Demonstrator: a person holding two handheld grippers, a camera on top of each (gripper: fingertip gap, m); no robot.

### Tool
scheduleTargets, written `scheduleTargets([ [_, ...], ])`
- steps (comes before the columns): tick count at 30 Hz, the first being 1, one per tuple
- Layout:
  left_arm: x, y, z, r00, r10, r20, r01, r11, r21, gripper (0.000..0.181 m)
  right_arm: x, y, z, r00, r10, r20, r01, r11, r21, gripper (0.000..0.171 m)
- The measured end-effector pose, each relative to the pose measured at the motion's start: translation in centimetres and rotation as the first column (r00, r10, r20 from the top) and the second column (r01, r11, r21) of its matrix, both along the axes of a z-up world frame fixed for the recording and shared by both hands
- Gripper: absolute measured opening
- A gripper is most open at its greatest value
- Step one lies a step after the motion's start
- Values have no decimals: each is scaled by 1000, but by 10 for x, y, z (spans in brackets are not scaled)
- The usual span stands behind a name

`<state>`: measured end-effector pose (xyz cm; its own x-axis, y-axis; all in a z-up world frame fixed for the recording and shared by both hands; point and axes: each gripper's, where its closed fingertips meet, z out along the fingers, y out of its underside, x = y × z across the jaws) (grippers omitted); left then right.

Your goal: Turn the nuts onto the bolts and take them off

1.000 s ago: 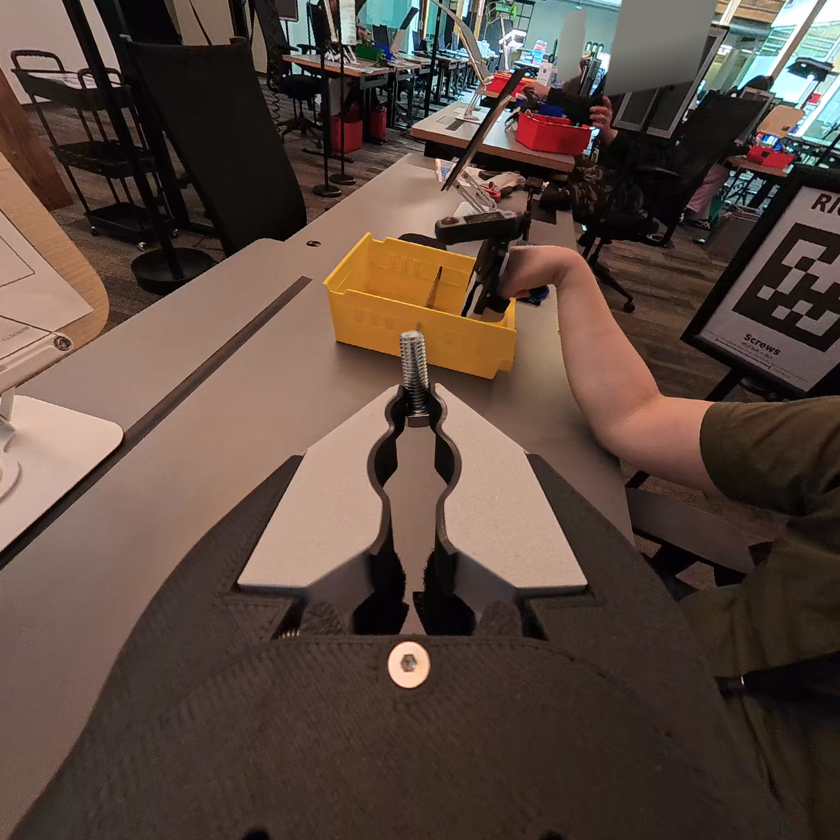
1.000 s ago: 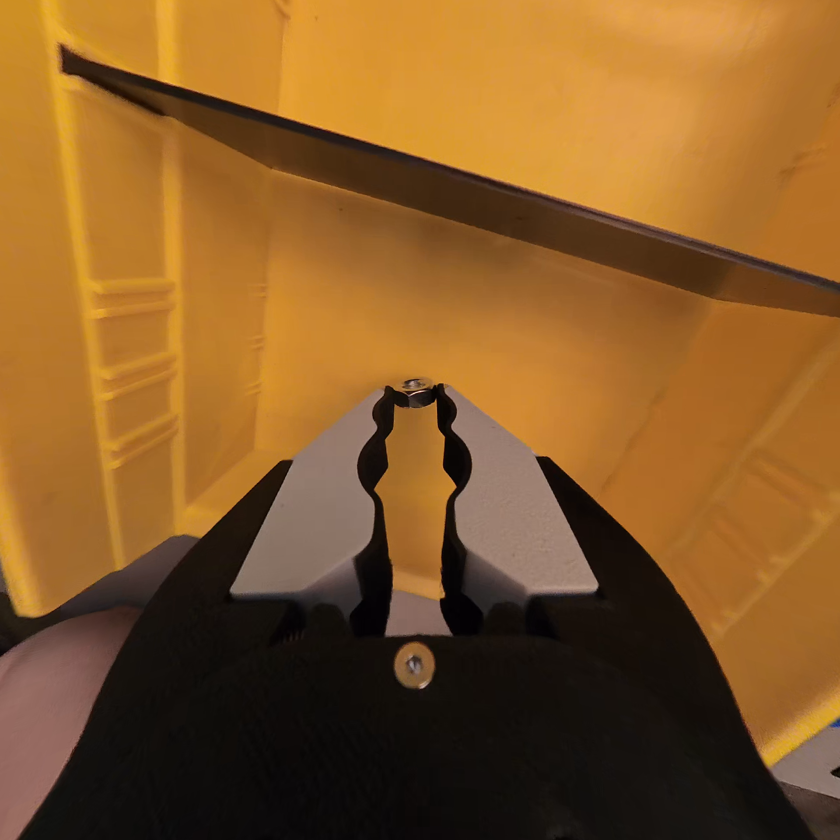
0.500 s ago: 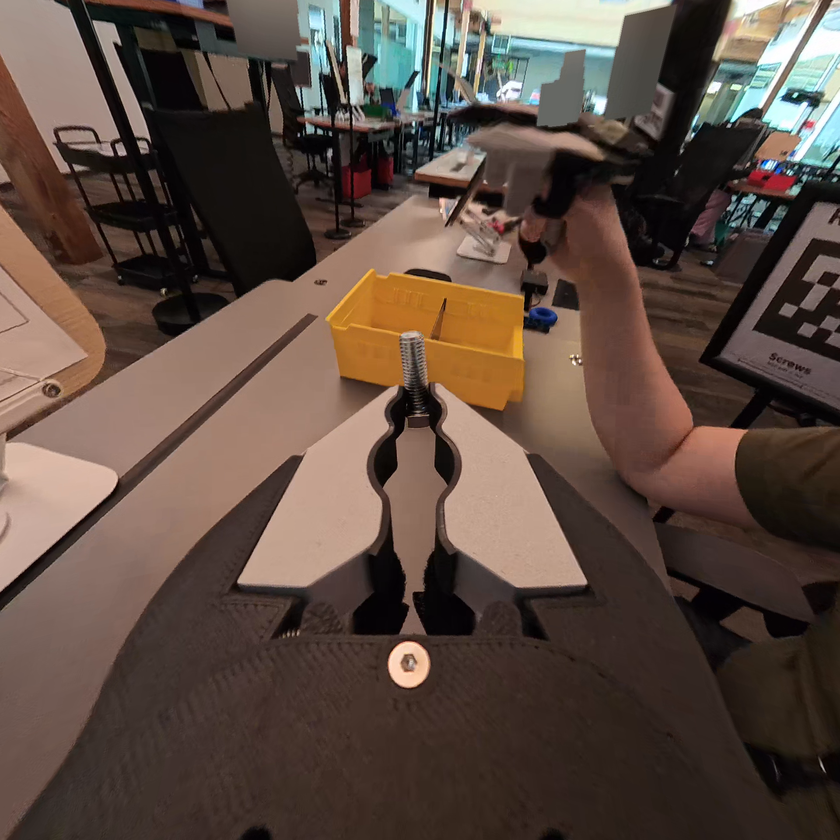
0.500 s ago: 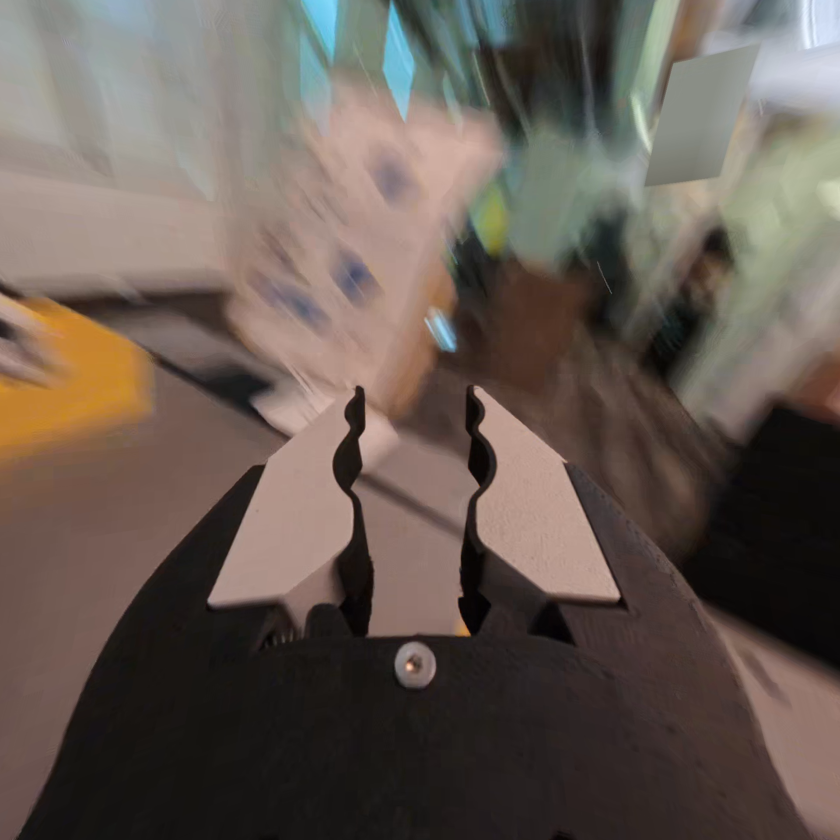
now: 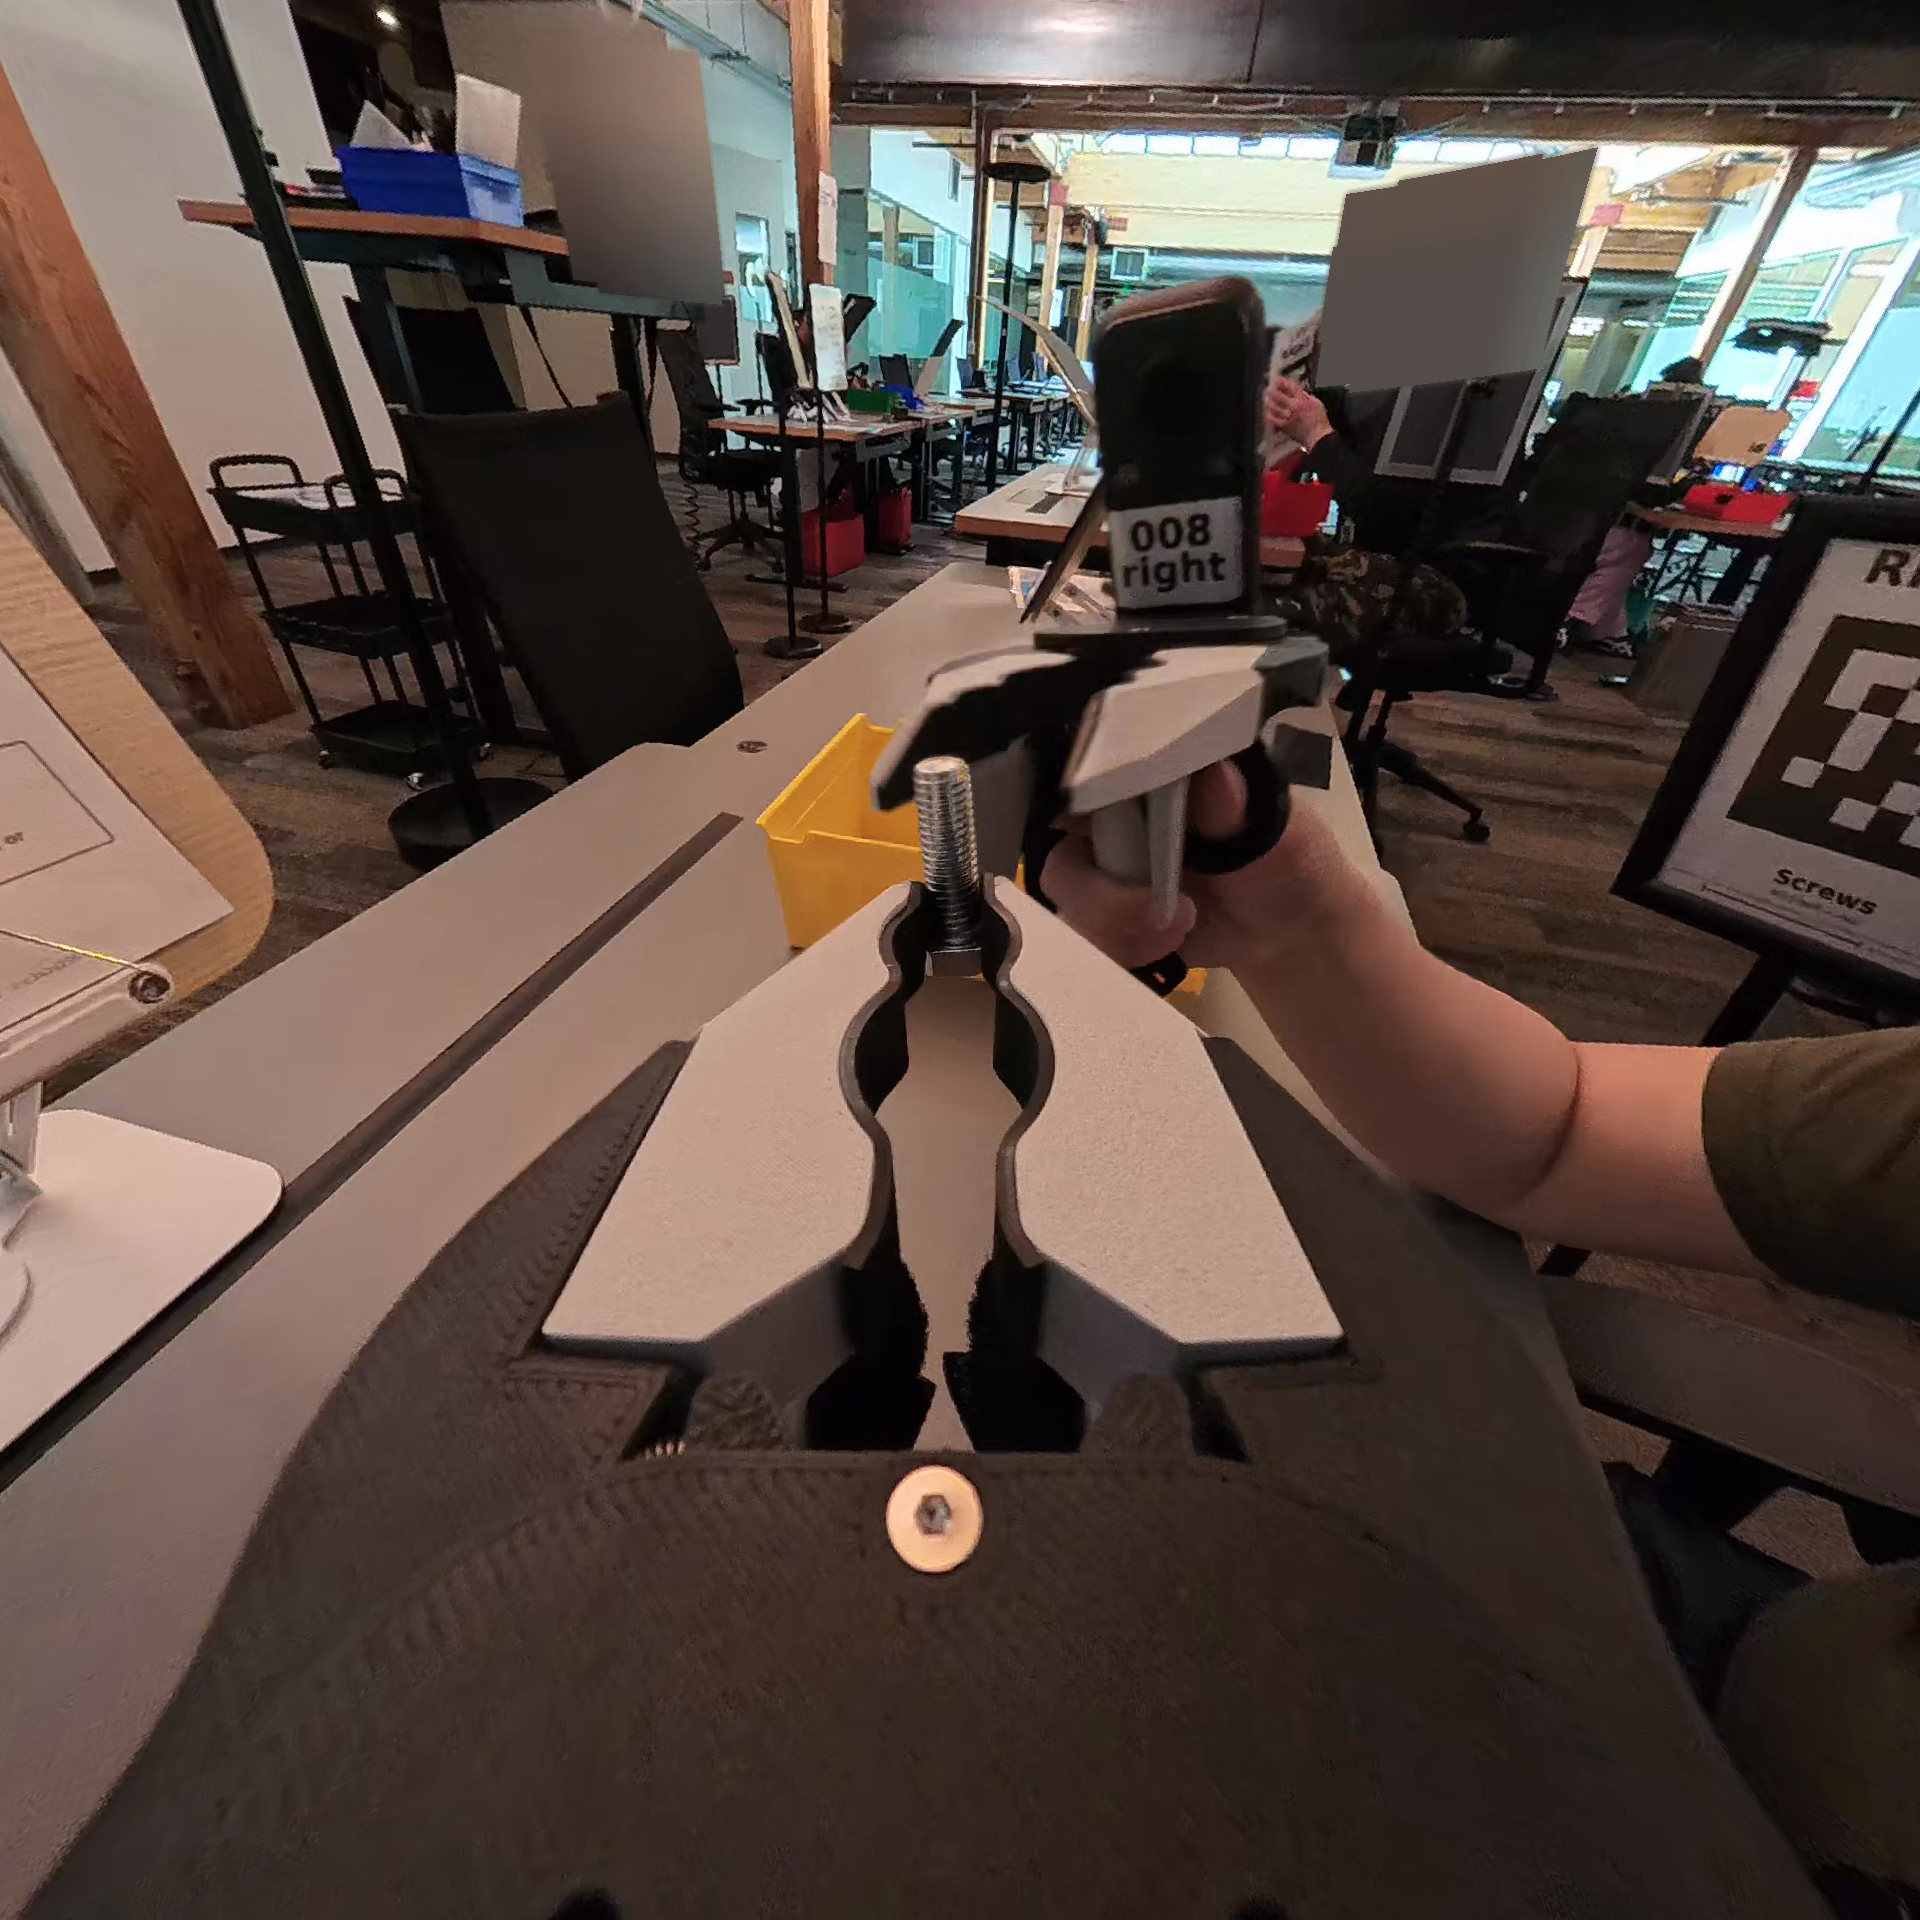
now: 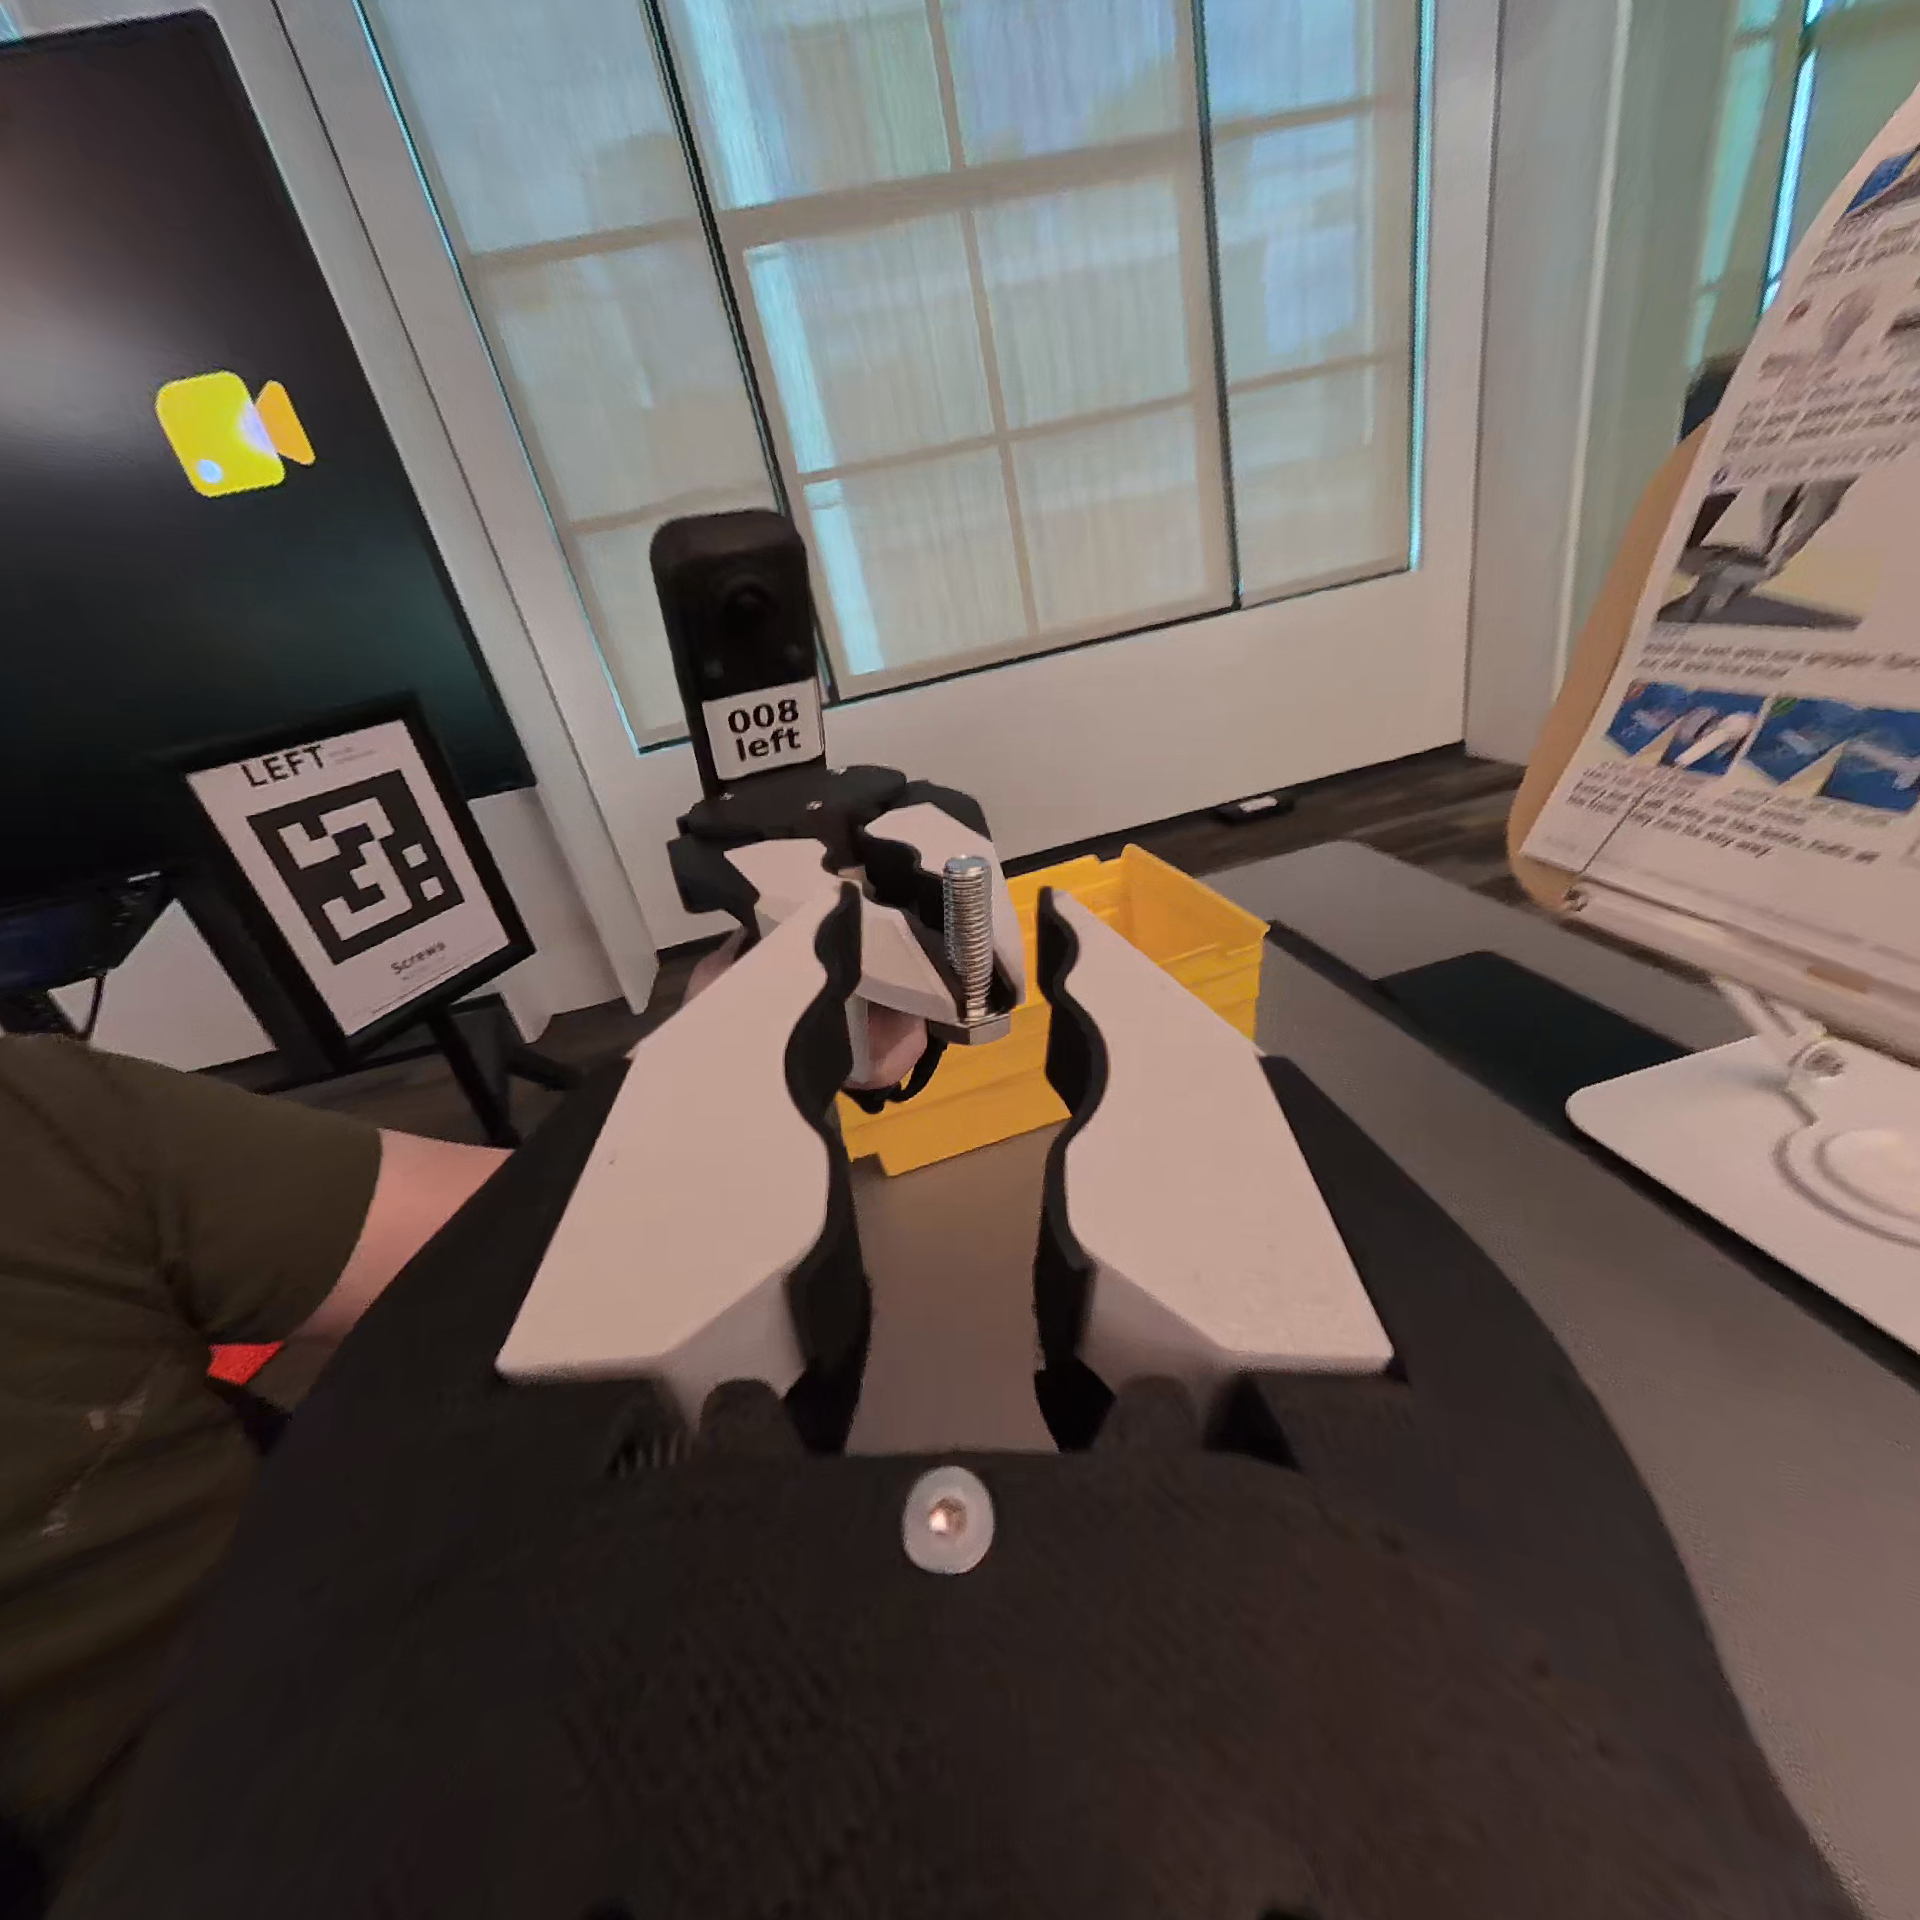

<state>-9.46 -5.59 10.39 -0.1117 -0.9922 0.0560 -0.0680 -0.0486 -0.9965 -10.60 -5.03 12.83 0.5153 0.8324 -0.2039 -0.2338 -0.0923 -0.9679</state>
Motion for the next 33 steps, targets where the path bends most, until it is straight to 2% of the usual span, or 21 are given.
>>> scheduleTargets([
  [4, 2, -6, -1, 999, -41, 4, 41, 999, -12, 8, -5, 1, -8, 999, 50, -10, -51, 998, -36, 8],
  [5, 2, -8, -2, 998, -58, 1, 58, 998, -18, 8, -5, -1, -9, 997, 70, -11, -70, 996, -47, 8],
  [6, 2, -10, -2, 997, -73, -1, 73, 997, -31, 10, -3, -1, -10, 997, 80, -8, -80, 995, -60, 8],
  [7, 2, -10, 0, 997, -78, 3, 79, 996, -51, 25, 0, 0, -9, 998, 65, -6, -65, 996, -62, 8],
  [8, 1, -7, 2, 998, -65, 11, 65, 995, -75, 44, 8, 3, -7, 1000, 23, -2, -23, 998, -53, 8],
  [9, 0, -2, 4, 999, -41, 16, 42, 995, -94, 53, 21, 5, -4, 999, -27, 24, 28, 999, -41, 8],
  [11, -3, 10, 3, 1000, 25, -7, -26, 994, -102, 56, 65, 7, 1, 972, -183, 147, 185, 983, -1, 8],
  [12, -6, 20, -1, 995, 86, -45, -89, 993, -75, 56, 101, 10, -5, 904, -326, 276, 331, 943, 31, 9],
  [13, -9, 33, -8, 981, 168, -100, -171, 985, -17, 56, 147, 12, -18, 762, -479, 436, 496, 864, 82, 8],
  [14, -14, 49, -17, 950, 271, -157, -264, 962, 67, 56, 200, 11, -33, 553, -603, 575, 647, 745, 160, 8],
  [15, -20, 66, -24, 901, 387, -197, -358, 919, 166, 56, 252, 6, -48, 328, -660, 677, 748, 618, 240, 9],
  [16, -26, 84, -28, 841, 501, -204, -445, 855, 266, 57, 295, -2, -66, 151, -632, 760, 796, 534, 285, 9],
  [17, -33, 100, -30, 776, 603, -186, -518, 777, 359, 57, 328, -10, -91, 54, -552, 832, 821, 499, 278, 9],
  [18, -38, 113, -32, 708, 687, -162, -570, 692, 442, 55, 353, -16, -118, 20, -456, 890, 845, 484, 229, 9],
  [20, -43, 130, -42, 599, 786, -153, -592, 563, 576, 59, 386, -22, -166, 30, -311, 950, 881, 457, 122, 9],
  [22, -41, 138, -59, 541, 821, -183, -563, 515, 646, 66, 404, -24, -199, 28, -199, 980, 892, 446, 65, 9],
  [23, -38, 139, -67, 529, 824, -203, -544, 513, 664, 66, 410, -23, -208, 17, -165, 986, 896, 441, 58, 9],
  [25, -35, 142, -78, 510, 829, -228, -517, 508, 689, 68, 411, -19, -223, 49, -125, 991, 896, 443, 12, 9],
  [28, -34, 145, -86, 493, 834, -248, -494, 503, 709, 67, 416, -21, -241, 58, -46, 997, 910, 414, -33, 9],
  [30, -33, 145, -88, 495, 829, -259, -491, 513, 704, 67, 421, -19, -244, 36, -49, 998, 918, 396, -13, 11],
  [33, -34, 144, -90, 503, 817, -281, -493, 539, 683, 68, 421, -18, -242, 63, -88, 994, 925, 380, -25, 12],
])
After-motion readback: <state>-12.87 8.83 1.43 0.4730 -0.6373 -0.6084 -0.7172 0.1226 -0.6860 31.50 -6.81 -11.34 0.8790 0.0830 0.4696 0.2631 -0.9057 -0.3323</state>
